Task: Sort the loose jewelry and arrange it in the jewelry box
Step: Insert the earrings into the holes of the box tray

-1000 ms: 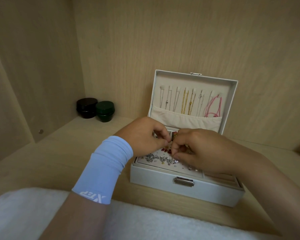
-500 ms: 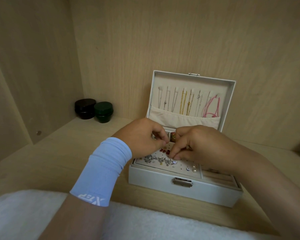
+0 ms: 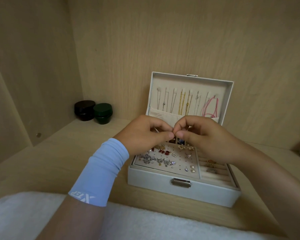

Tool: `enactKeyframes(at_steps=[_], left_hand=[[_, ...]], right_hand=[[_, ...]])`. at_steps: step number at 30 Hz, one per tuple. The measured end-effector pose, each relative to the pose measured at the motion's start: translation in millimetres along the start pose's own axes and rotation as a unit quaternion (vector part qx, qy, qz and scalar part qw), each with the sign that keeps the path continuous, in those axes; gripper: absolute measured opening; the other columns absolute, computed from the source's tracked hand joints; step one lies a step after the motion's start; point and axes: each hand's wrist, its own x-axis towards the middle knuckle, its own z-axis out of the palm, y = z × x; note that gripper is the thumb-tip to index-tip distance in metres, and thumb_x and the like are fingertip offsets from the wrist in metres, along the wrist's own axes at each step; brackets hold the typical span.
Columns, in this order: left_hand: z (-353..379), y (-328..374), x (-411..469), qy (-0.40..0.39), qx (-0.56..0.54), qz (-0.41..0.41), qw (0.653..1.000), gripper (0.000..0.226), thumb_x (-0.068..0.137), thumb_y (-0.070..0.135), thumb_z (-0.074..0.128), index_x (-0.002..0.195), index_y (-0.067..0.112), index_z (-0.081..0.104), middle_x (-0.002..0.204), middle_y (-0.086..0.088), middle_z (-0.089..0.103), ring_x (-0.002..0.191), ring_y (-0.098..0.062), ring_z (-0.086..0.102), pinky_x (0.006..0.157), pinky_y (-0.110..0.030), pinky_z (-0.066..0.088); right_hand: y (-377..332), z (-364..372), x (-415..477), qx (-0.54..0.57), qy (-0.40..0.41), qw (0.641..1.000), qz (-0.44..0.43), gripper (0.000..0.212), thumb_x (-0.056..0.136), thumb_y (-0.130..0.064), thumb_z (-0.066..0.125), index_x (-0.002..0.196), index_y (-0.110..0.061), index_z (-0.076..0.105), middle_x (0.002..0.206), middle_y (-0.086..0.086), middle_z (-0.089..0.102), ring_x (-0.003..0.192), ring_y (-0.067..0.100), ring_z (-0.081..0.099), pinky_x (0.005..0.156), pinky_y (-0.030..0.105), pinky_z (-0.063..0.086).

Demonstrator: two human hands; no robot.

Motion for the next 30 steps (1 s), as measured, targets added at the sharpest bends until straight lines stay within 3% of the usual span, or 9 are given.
enactKeyframes(at_steps=[3,7,10,13,17,19,23,30], left_hand=[[-1.5,1.8,0.8,0.011,-0.032,0.001,0.999,0.005,0.086,0.023,0.073,0.090,0.024,0.076,0.077,0.011,0.071,0.074,-0.010,0.064,0.074,-0.027,0.055],[-6.0,4.1,1.7,0.018,-0.071,-0.001,0.997,0.006,0.089,0.022,0.069,0.088,0.022,0.074,0.078,0.003,0.070,0.070,-0.008,0.060,0.070,-0.021,0.052],[-5.4,8.1,0.3,0.021,-0.094,-0.003,0.995,0.007,0.089,0.021,0.068,0.085,0.023,0.074,0.070,0.003,0.067,0.064,-0.006,0.058,0.060,-0.012,0.045],[-4.5,9.7,-0.8,0.006,-0.104,-0.003,0.995,0.008,0.089,0.021,0.067,0.087,0.022,0.075,0.068,0.009,0.068,0.064,-0.004,0.059,0.059,-0.010,0.044],[-1.8,10.0,-1.7,-0.016,-0.094,-0.005,0.995,0.009,0.090,0.020,0.066,0.089,0.022,0.075,0.069,0.013,0.069,0.067,-0.005,0.060,0.065,-0.014,0.048],[1.2,8.2,-1.1,-0.014,-0.062,-0.009,0.998,0.008,0.089,0.021,0.068,0.089,0.024,0.076,0.073,0.011,0.071,0.071,-0.006,0.063,0.069,-0.017,0.051],[5.6,1.9,-0.7,-0.016,0.036,-0.001,0.999,0.008,0.087,0.024,0.073,0.091,0.030,0.077,0.086,0.018,0.073,0.083,0.001,0.065,0.081,-0.017,0.052],[8.9,-2.0,-1.6,-0.028,0.125,0.003,0.992,0.008,0.085,0.027,0.072,0.087,0.034,0.077,0.088,0.018,0.071,0.088,-0.005,0.063,0.086,-0.027,0.053]], right_hand=[[-2.1,4.6,0.9,0.051,0.036,0.998,-0.013,0.007,0.096,-0.014,0.064,0.095,-0.016,0.070,0.081,-0.003,0.063,0.058,0.002,0.049,0.058,0.016,0.041],[-4.6,6.8,3.3,0.021,0.100,0.994,-0.040,0.007,0.089,-0.018,0.074,0.094,-0.023,0.075,0.087,-0.007,0.068,0.055,0.026,0.050,0.053,0.034,0.045],[-5.0,2.7,2.4,-0.017,0.137,0.987,-0.077,0.007,0.087,-0.020,0.076,0.091,-0.026,0.077,0.082,-0.013,0.067,0.057,0.020,0.052,0.056,0.025,0.046],[-5.0,-1.0,-0.4,-0.038,0.131,0.986,-0.099,0.006,0.089,-0.023,0.074,0.093,-0.026,0.076,0.083,-0.013,0.067,0.057,0.018,0.053,0.057,0.024,0.047],[-6.5,-6.7,-4.3,-0.099,0.100,0.983,-0.114,0.008,0.089,-0.033,0.067,0.095,-0.030,0.072,0.086,-0.014,0.067,0.058,0.018,0.055,0.058,0.032,0.050],[-7.3,-10.5,-7.1,-0.136,0.070,0.984,-0.092,0.006,0.089,-0.033,0.068,0.093,-0.032,0.072,0.085,-0.021,0.066,0.061,0.014,0.057,0.058,0.024,0.046],[-8.8,-13.6,-14.6,-0.216,-0.083,0.973,-0.002,0.008,0.091,-0.028,0.070,0.090,-0.036,0.072,0.076,-0.037,0.059,0.070,-0.008,0.056,0.061,0.009,0.039],[-19.3,-5.2,-17.4,-0.274,-0.161,0.948,0.022,0.006,0.090,-0.038,0.069,0.095,-0.037,0.072,0.087,-0.021,0.060,0.083,-0.006,0.054,0.066,0.013,0.038]])
